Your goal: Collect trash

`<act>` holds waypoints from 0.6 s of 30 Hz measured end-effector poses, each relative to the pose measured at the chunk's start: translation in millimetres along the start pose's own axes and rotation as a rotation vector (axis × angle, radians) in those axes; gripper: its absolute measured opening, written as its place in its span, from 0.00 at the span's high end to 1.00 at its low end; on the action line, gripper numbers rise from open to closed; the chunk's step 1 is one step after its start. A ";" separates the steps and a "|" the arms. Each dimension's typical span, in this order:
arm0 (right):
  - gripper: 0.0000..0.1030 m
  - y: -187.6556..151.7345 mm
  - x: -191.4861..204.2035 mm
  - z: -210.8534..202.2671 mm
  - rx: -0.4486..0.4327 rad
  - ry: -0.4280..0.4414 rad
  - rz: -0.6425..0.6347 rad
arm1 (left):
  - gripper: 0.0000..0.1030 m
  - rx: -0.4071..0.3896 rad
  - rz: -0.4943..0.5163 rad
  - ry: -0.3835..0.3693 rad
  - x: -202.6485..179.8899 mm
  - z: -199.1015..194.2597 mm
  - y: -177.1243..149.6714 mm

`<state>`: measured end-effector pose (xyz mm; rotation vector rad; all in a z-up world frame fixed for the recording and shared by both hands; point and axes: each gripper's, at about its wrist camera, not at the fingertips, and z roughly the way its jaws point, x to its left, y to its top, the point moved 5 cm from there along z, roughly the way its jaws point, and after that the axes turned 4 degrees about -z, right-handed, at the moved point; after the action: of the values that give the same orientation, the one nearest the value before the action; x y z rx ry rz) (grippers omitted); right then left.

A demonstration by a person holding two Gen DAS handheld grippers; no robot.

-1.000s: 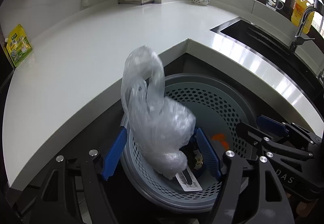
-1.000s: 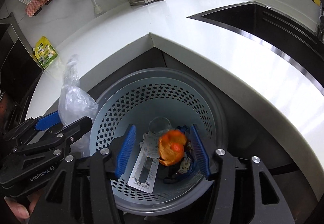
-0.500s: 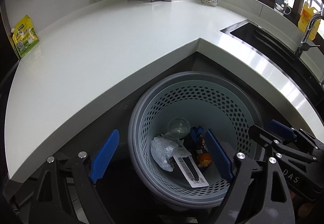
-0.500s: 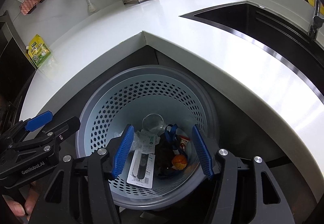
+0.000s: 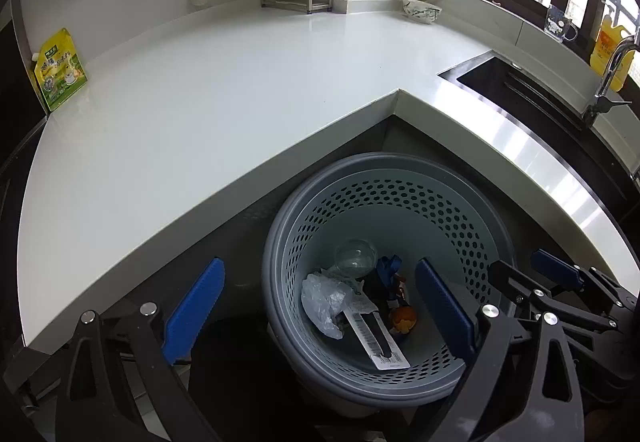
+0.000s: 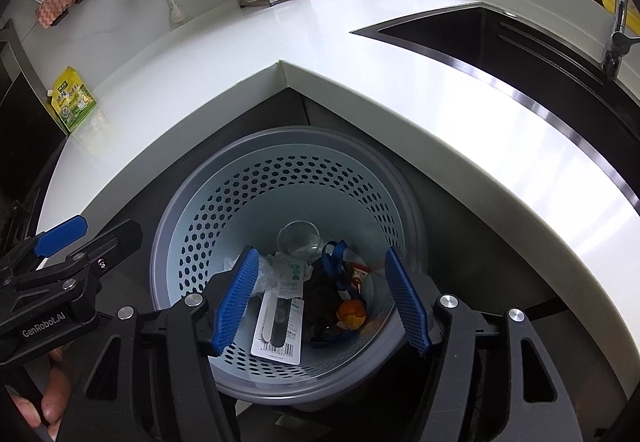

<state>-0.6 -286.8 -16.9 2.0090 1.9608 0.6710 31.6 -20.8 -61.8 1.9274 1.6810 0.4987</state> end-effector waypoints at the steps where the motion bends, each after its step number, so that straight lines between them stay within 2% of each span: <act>1: 0.39 0.2 -0.5 -0.5 -0.002 0.000 0.003 | 0.07 -0.002 0.000 0.000 -0.1 -1.0 0.3; 18: 0.34 4.8 -4.1 -11.7 -0.046 -0.029 0.012 | 0.06 -0.021 -0.008 0.022 1.5 -7.5 2.5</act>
<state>-2.1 -292.7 -5.2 1.9939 1.9010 0.6792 29.4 -18.4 -54.5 1.9063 1.6896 0.5341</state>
